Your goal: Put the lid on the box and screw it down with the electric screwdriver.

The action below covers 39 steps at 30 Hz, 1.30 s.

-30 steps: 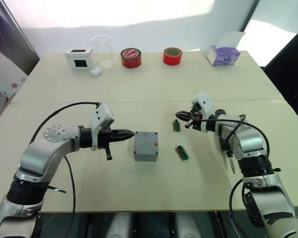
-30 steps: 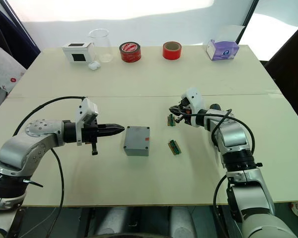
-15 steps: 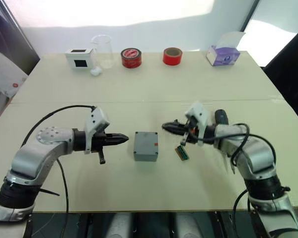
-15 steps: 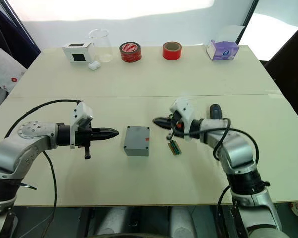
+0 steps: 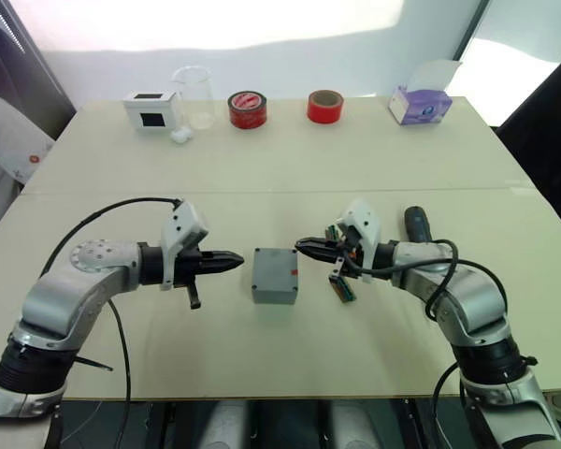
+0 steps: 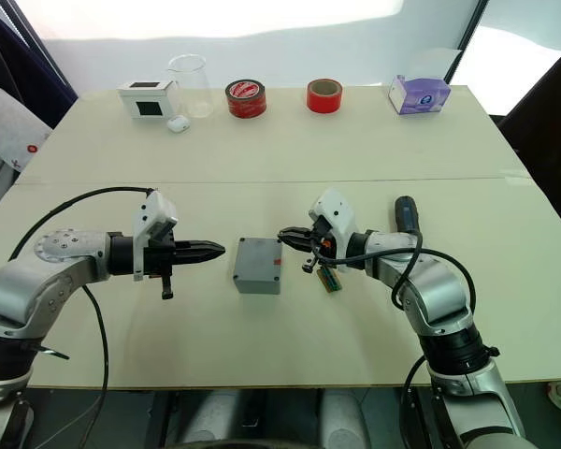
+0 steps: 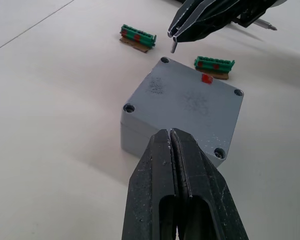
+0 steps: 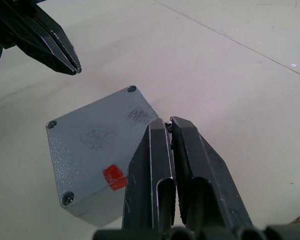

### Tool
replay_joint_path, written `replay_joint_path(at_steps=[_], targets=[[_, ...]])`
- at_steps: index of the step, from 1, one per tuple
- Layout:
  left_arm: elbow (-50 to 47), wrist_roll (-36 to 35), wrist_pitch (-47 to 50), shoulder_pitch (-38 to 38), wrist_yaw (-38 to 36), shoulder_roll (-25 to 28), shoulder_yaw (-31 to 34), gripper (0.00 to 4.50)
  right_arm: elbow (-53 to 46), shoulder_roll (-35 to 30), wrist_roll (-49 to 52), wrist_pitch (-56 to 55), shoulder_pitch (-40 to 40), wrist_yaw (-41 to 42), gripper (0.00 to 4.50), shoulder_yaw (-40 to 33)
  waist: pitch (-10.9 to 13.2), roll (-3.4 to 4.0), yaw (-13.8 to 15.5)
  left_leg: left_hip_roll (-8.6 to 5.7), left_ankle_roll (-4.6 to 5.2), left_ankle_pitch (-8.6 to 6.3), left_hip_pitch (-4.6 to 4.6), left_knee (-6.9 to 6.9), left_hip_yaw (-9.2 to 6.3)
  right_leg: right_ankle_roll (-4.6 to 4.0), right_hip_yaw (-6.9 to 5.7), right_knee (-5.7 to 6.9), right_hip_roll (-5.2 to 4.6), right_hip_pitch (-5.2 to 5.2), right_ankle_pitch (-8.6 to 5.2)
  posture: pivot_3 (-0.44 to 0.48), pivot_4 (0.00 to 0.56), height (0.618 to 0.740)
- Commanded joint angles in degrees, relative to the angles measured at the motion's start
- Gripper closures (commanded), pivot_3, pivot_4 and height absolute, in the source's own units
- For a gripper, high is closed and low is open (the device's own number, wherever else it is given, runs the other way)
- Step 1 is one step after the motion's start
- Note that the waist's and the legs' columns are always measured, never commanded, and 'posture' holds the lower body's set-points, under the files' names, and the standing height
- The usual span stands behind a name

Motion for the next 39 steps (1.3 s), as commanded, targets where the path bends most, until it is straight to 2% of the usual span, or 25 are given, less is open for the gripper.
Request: replay_joint_path(at_steps=[1, 25, 26, 27, 30, 36, 38, 39], targets=[[-2.17, -0.99, 0.22, -0.98, 0.39, -0.07, 0.64, 4.50, -0.40, 0.59, 0.20, -1.30, -1.19, -0.09, 4.42, 0.27, 0.00, 0.00, 0.01, 0.00, 0.00, 0.00, 0.00, 0.00, 0.00, 0.00, 0.00, 0.00, 0.00, 0.00, 0.00, 0.000, 0.150, 0.740], [-2.40, -1.46, 0.11, -0.94, 1.57, -0.15, 0.39, 4.50, 2.97, 0.01, -1.81, -3.68, -1.63, 0.59, 4.42, 2.14, 0.00, 0.00, 0.00, 0.00, -0.03, 0.02, 0.00, 0.00, 0.00, 0.00, 0.00, 0.00, 0.00, 0.00, 0.00, 0.000, 0.150, 0.740], [-2.36, -1.48, 0.07, -0.97, 1.55, -0.20, 0.37, 4.50, 2.88, -0.07, -1.85, -3.61, -1.53, 0.61, 4.17, 2.18, 0.00, 0.00, 0.00, 0.00, -0.03, 0.02, 0.00, 0.00, 0.00, 0.00, 0.00, 0.00, 0.00, 0.00, 0.00, 0.000, 0.150, 0.740], [-2.34, -1.50, 0.05, -0.99, 1.54, -0.23, 0.37, 4.50, 2.83, -0.12, -1.88, -3.56, -1.48, 0.62, 4.17, 2.19, 0.00, 0.00, 0.00, 0.00, -0.03, 0.02, 0.00, 0.00, 0.00, 0.00, 0.00, 0.00, 0.00, 0.00, 0.00, 0.000, 0.150, 0.740], [-2.23, -1.49, -0.06, -1.01, 1.45, -0.24, 0.34, 4.50, 2.23, -0.66, -1.57, -3.02, -1.15, 0.96, 3.13, 2.01, 0.00, 0.00, 0.01, 0.00, -0.04, 0.02, 0.00, 0.00, 0.00, 0.00, 0.00, 0.00, 0.00, 0.00, 0.00, 0.000, 0.150, 0.740], [-1.92, -1.72, -0.34, -1.46, 1.34, -0.67, 0.33, 4.50, 1.28, -1.74, -0.69, -1.45, -1.24, 0.61, 0.68, 0.17, 0.00, 0.00, 0.01, 0.00, -0.03, 0.02, 0.00, 0.00, 0.00, 0.00, 0.00, 0.00, 0.00, 0.00, 0.00, 0.000, 0.150, 0.740], [-1.70, -1.87, -0.44, -1.97, 1.26, -1.09, 0.33, 4.50, 0.93, -2.13, 0.17, -0.26, -1.72, 0.28, 0.05, -1.22, 0.00, 0.00, 0.08, 0.00, -0.03, 0.02, 0.00, 0.00, 0.00, 0.00, 0.00, 0.00, 0.00, 0.01, 0.00, 0.000, 0.150, 0.740], [-1.73, -2.09, -0.43, -2.22, 1.27, -1.44, 0.42, 4.50, 0.55, -2.17, 1.16, 1.01, -2.01, -0.12, 0.05, -2.59, 0.00, 0.00, 0.11, 0.00, -0.03, 0.02, 0.00, 0.00, 0.00, 0.00, 0.00, 0.00, 0.00, 0.01, 0.00, 0.000, 0.150, 0.740]])
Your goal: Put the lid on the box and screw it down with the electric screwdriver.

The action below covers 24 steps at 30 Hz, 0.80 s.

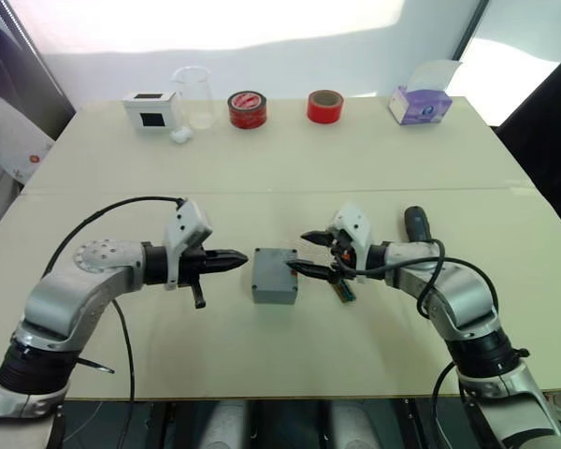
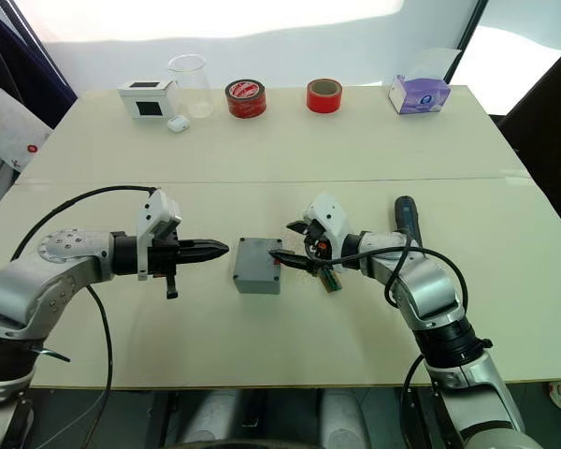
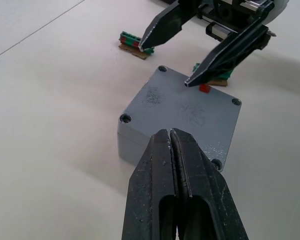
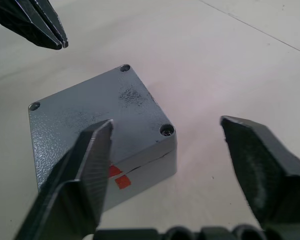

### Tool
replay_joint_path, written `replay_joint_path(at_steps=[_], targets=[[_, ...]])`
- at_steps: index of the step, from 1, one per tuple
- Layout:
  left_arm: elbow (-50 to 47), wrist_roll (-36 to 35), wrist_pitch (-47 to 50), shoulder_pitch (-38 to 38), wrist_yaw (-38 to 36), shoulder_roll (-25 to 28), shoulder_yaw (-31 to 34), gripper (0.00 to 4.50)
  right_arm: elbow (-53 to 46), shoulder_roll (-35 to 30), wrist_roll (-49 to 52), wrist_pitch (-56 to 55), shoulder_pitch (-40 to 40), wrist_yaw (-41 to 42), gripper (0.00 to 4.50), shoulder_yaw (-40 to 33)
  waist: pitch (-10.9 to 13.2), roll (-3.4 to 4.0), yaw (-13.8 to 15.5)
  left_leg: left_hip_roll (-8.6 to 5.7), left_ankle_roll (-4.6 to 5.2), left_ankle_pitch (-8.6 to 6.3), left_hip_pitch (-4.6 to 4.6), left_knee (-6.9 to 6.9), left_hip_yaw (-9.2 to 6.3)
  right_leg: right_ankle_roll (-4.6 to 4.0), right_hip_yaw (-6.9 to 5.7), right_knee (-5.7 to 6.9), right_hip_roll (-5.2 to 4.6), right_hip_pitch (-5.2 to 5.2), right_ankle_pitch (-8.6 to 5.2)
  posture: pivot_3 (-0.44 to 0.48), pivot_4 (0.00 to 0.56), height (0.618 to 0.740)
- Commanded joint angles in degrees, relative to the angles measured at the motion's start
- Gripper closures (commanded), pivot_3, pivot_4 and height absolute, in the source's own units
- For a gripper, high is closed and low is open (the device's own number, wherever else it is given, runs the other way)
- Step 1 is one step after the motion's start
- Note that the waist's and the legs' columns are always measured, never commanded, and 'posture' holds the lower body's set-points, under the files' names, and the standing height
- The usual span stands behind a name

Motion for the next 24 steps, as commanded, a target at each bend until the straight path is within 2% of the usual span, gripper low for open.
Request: replay_joint_path(at_steps=[1, 5, 8, 10, 12, 14, 17, 20, 24], targets=[[-1.03, -1.23, -0.97, -2.11, -0.26, -0.87, 0.81, 4.50, -3.23, -0.62, 4.09, 3.70, -1.73, -1.87, 0.05, -6.31, 0.00, 0.00, 0.09, 0.00, 0.00, 0.00, 0.00, 0.00, 0.00, 0.00, 0.00, 0.00, 0.00, 0.01, 0.00, 0.000, 0.150, 0.740], [-2.40, -2.32, -0.70, -4.14, -0.70, -2.01, 0.57, 4.50, -3.85, -2.60, 10.17, 14.12, -5.18, -6.17, 0.05, -16.67, 0.01, 0.01, 0.05, 0.00, -0.01, 0.00, 0.00, 0.00, 0.00, 0.00, 0.01, 0.00, 0.00, 0.00, 0.00, 0.000, 0.150, 0.740], [-3.28, -1.90, -1.87, -7.14, -2.85, -2.13, -1.58, 4.50, -0.23, -12.17, 12.14, 27.04, -10.54, -6.57, 0.05, -21.96, 0.01, 0.02, 0.48, -0.02, 0.00, 0.00, -0.02, 0.01, 0.00, 0.00, 0.00, -0.02, -0.02, 0.00, 0.00, 0.000, 0.150, 0.740], [-3.36, -1.37, -2.87, -8.82, -4.61, -2.27, -3.19, 4.50, 2.77, -18.15, 13.80, 35.48, -14.19, -5.46, 0.05, -22.08, 0.01, 0.02, 0.77, -0.02, 0.07, -0.04, -0.01, 0.02, 0.01, -0.01, 0.00, -0.06, -0.03, 0.04, 0.00, 0.000, 0.150, 0.740], [-3.06, -0.80, -4.06, -10.39, -6.42, -2.46, -4.85, 4.50, 7.32, -22.55, 13.35, 44.66, -18.93, -6.18, 0.05, -19.96, 0.01, 0.02, 0.77, 0.00, 0.11, -0.07, 0.00, -0.01, 0.03, -0.01, 0.00, -0.08, -0.02, 0.05, 0.00, 0.000, 0.150, 0.740], [-2.44, -0.28, -5.37, -11.97, -8.11, -2.83, -6.50, 4.50, 13.40, -26.45, 13.59, 49.21, -22.93, -6.79, 0.05, -16.19, 0.01, 0.02, 0.69, 0.02, 0.13, -0.08, 0.00, -0.01, 0.04, -0.02, 0.00, -0.08, -0.02, 0.04, 0.00, 0.000, 0.150, 0.740], [-0.54, 1.06, -8.43, -14.45, -11.54, -3.75, -9.38, 4.50, 22.04, -35.46, 17.21, 49.91, -28.43, -2.87, 0.05, -2.30, 0.03, 0.05, 0.57, 0.03, 0.16, -0.09, -0.01, -0.04, 0.12, -0.02, 0.04, -0.10, -0.04, 0.01, 0.00, 0.000, 0.150, 0.740], [1.99, 2.98, -11.76, -15.81, -13.85, -5.20, -11.85, 4.50, 27.70, -37.08, 16.45, 49.91, -31.50, 0.38, 0.05, 7.79, 0.03, 0.05, -0.12, 0.03, 0.25, -0.14, -0.04, -0.03, 0.16, -0.02, 0.05, -0.16, -0.04, 0.02, 0.00, 0.000, 0.150, 0.740], [2.30, 3.99, -13.27, -15.19, -14.81, -5.71, -12.32, 4.50, 32.21, -36.93, 13.75, 49.64, -33.48, 4.20, 0.05, 16.22, 0.03, 0.05, -0.19, 0.03, 0.28, -0.15, -0.04, 0.01, 0.20, 0.00, 0.06, -0.15, -0.03, 0.00, 0.00, 0.000, 0.150, 0.740]])
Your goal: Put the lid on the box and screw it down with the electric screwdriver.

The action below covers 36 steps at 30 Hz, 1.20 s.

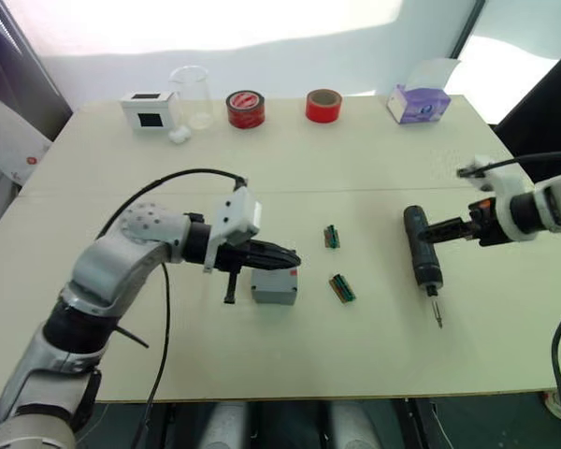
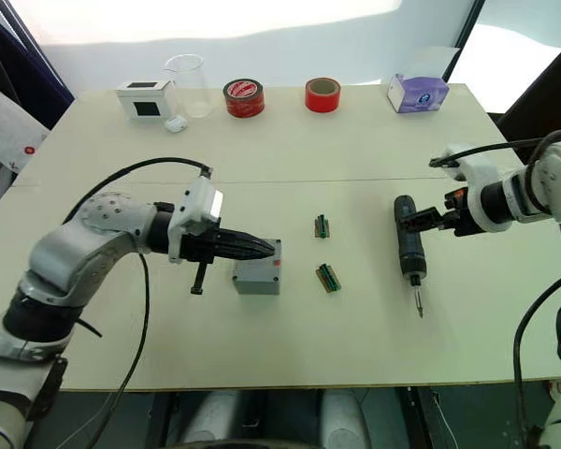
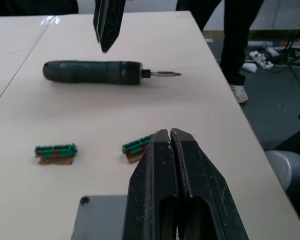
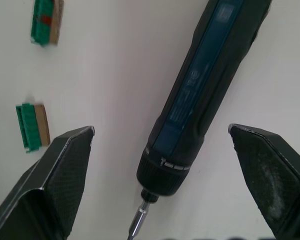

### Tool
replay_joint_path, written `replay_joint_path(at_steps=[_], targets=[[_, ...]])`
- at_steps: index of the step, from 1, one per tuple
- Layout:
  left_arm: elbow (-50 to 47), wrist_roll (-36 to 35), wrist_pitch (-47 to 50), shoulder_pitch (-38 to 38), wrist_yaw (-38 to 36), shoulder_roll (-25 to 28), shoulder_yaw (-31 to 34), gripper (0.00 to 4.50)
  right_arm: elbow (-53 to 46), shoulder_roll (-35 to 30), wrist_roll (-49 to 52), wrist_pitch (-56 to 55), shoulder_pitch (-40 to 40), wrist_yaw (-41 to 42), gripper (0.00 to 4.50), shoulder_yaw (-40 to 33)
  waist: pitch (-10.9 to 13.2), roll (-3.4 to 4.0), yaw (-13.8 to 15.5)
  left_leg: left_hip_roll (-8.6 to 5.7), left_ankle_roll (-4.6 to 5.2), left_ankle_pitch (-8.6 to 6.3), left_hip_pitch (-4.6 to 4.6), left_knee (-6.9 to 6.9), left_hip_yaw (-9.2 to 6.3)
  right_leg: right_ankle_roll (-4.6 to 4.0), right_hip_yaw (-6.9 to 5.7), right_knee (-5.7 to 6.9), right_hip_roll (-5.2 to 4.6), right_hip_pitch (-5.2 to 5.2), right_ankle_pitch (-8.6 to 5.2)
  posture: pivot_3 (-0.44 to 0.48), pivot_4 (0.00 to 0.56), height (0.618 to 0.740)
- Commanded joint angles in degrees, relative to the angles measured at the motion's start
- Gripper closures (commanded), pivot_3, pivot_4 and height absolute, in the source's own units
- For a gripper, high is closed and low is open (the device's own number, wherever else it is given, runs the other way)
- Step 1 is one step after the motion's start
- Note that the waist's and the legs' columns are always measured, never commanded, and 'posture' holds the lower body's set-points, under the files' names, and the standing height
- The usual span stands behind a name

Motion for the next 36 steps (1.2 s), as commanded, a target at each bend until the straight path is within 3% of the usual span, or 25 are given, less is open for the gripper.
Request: replay_joint_path(at_steps=[1, 17, 24, 26, 30, 36], targets=[[-0.72, 0.81, -1.83, -0.01, -0.74, 0.05, 0.40, 4.50, 3.13, -0.89, -3.05, -0.37, -2.64, 3.69, 0.05, 5.49, 0.01, 0.01, 0.01, 0.00, 0.00, 0.00, -0.01, 0.00, 0.00, 0.00, 0.00, 0.00, 0.00, -0.02, 0.00, 0.000, 0.150, 0.740], [-9.40, -0.29, 3.70, 8.17, 7.99, 0.23, 3.08, 4.50, 15.25, 8.55, -17.43, -9.85, -8.81, 18.67, 0.05, 25.79, 0.00, 0.00, 0.18, -0.02, -0.06, 0.04, -0.01, 0.06, -0.06, 0.01, -0.02, 0.04, 0.01, -0.01, 0.00, 0.000, 0.150, 0.740], [-11.93, -1.14, 5.77, 10.17, 10.68, 0.91, 4.84, 4.50, 15.70, 9.94, -20.40, -10.10, -8.22, 23.15, 2.27, 27.51, -0.01, -0.02, 0.04, -0.01, -0.16, 0.08, 0.01, 0.05, -0.08, 0.01, -0.02, 0.05, 0.03, -0.01, 0.00, 0.000, 0.150, 0.740], [-11.68, -1.23, 5.85, 10.20, 11.06, 1.36, 5.53, 4.50, 16.64, 11.10, -20.20, -8.59, -7.70, 22.84, 2.65, 25.92, -0.02, -0.02, 0.04, -0.01, -0.17, 0.09, 0.01, 0.05, -0.08, 0.01, -0.02, 0.05, 0.03, -0.01, 0.00, 0.000, 0.150, 0.740], [-8.92, -0.67, 5.43, 9.23, 11.72, 2.12, 7.17, 4.50, 20.70, 13.96, -21.35, -9.56, -7.00, 18.51, 2.65, 18.15, -0.15, -0.24, -0.09, 0.01, -0.25, 0.13, 0.04, 0.05, -0.10, 0.01, -0.02, 0.05, 0.06, 0.02, 0.00, 0.000, 0.150, 0.740], [-4.24, 0.68, 3.50, 8.95, 10.44, 4.57, 8.79, 4.50, 27.74, 17.00, -23.49, -19.60, -14.56, 7.61, 2.65, 0.08, -0.04, -0.05, -0.52, 0.02, -0.23, 0.12, 0.10, 0.04, -0.02, -0.03, 0.02, 0.13, 0.07, -0.04, 0.05, 0.000, 0.150, 0.740]])
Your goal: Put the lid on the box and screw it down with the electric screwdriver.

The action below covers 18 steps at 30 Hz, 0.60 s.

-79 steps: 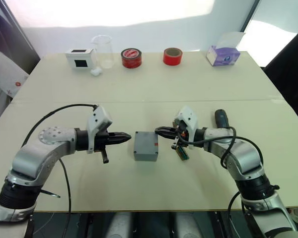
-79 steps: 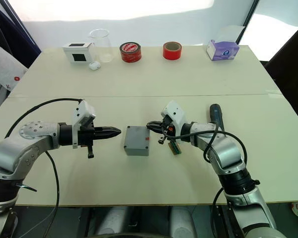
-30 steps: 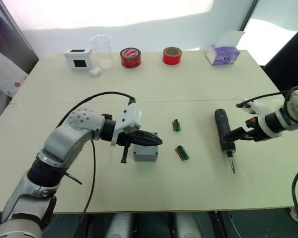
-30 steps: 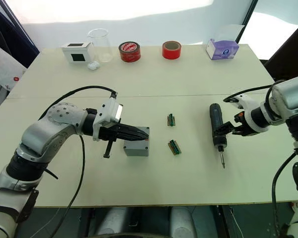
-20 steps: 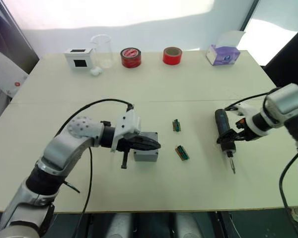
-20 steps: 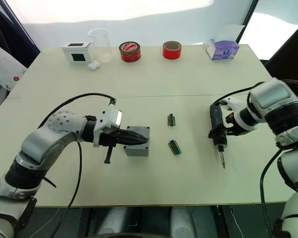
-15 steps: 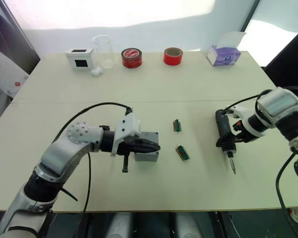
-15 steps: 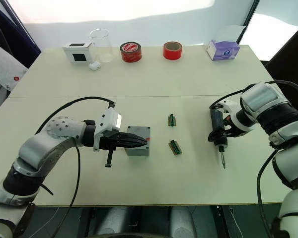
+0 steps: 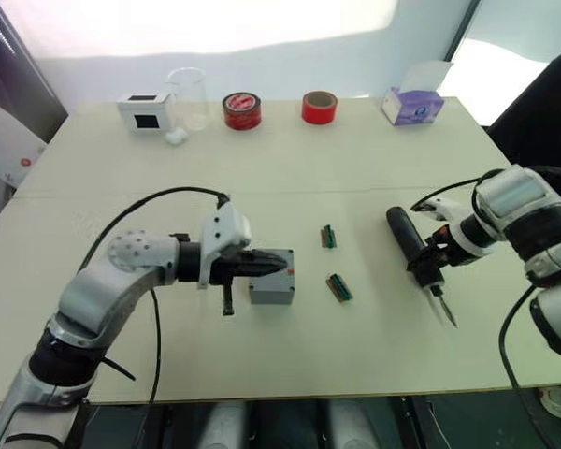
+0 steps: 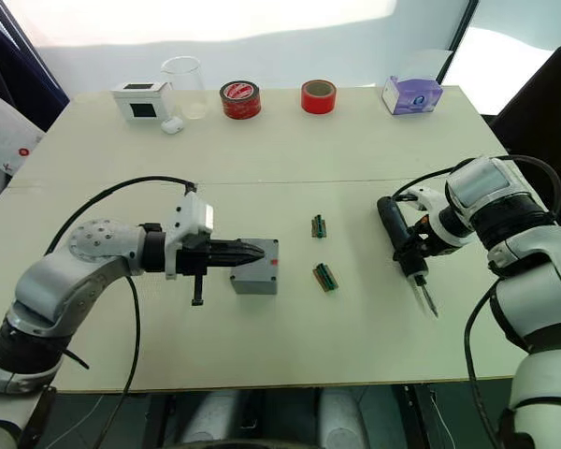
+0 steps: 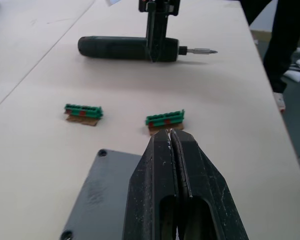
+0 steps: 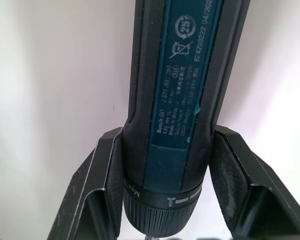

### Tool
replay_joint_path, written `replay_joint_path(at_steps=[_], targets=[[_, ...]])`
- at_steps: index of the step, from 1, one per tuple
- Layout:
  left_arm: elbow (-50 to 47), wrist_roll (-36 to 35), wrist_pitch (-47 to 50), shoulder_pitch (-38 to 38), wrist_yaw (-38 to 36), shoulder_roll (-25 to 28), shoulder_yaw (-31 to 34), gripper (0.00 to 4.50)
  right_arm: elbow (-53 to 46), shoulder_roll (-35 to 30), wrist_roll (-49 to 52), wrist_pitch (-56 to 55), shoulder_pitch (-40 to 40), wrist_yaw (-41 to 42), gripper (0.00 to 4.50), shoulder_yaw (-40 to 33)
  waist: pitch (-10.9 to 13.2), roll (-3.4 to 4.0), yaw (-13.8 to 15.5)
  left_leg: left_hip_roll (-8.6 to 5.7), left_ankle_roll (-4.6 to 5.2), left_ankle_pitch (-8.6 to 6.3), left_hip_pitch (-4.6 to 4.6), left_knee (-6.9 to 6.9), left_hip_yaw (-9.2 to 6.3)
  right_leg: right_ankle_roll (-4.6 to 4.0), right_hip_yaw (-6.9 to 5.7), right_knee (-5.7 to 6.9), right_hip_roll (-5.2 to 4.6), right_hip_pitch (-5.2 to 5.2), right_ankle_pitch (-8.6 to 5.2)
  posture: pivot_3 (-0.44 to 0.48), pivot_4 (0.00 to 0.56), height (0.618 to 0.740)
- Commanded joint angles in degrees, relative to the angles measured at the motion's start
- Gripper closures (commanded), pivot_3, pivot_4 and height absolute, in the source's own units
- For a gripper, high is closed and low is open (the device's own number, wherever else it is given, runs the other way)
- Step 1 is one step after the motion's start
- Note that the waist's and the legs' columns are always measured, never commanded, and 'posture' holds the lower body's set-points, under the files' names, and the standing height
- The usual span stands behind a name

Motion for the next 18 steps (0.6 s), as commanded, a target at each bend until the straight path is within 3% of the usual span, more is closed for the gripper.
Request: replay_joint_path(at_steps=[1, 5, 9, 13, 18], targets=[[2.55, 1.28, -2.16, -0.81, -1.21, 1.75, 2.06, 4.50, -0.79, 0.34, 0.33, -7.60, -6.92, -6.21, 2.65, -13.64, 0.20, 0.34, 0.25, -0.01, -0.04, 0.03, -0.03, -0.01, 0.04, 0.00, 0.03, 0.04, -0.01, -0.07, 0.00, 0.000, 0.150, 0.740], [5.18, 2.65, -3.68, -0.97, -2.48, 2.81, 1.41, 4.50, -11.66, 1.57, 4.82, -12.99, -4.01, -10.88, 2.65, -28.20, 0.25, 0.47, 0.75, 0.00, -0.27, 0.16, -0.51, -0.15, 0.11, -0.02, 0.08, 0.15, 0.00, -0.66, -0.02, 0.000, 0.150, 0.740], [8.02, 3.35, -4.20, -2.33, -4.09, 2.47, 0.25, 4.50, -43.82, 14.85, 18.64, -17.16, 10.43, -19.54, 2.65, -51.13, 0.18, 0.35, 0.79, -0.02, -0.28, 0.18, -0.96, 0.04, 0.06, -0.02, 0.04, 0.39, -0.03, -1.01, -0.01, 0.000, 0.150, 0.740], [9.95, 4.56, -4.76, -4.10, -5.55, 2.18, -1.20, 4.50, -61.97, 25.35, 26.76, -14.22, 20.10, -24.92, 2.65, -52.88, 0.17, 0.34, 0.80, -0.05, -0.27, 0.18, -0.98, 0.13, 0.02, -0.01, 0.05, 0.66, -0.05, -1.05, -0.01, 0.000, 0.150, 0.740], [11.78, 6.98, -5.86, -6.03, -6.99, 1.33, -3.64, 4.50, -71.02, 30.43, 27.87, -19.01, 28.64, -27.83, 2.65, -47.34, 0.17, 0.34, 0.84, -0.14, -0.19, 0.15, -0.95, 0.21, -0.04, -0.02, 0.06, 0.79, -0.08, -1.00, -0.01, 0.000, 0.150, 0.740]])
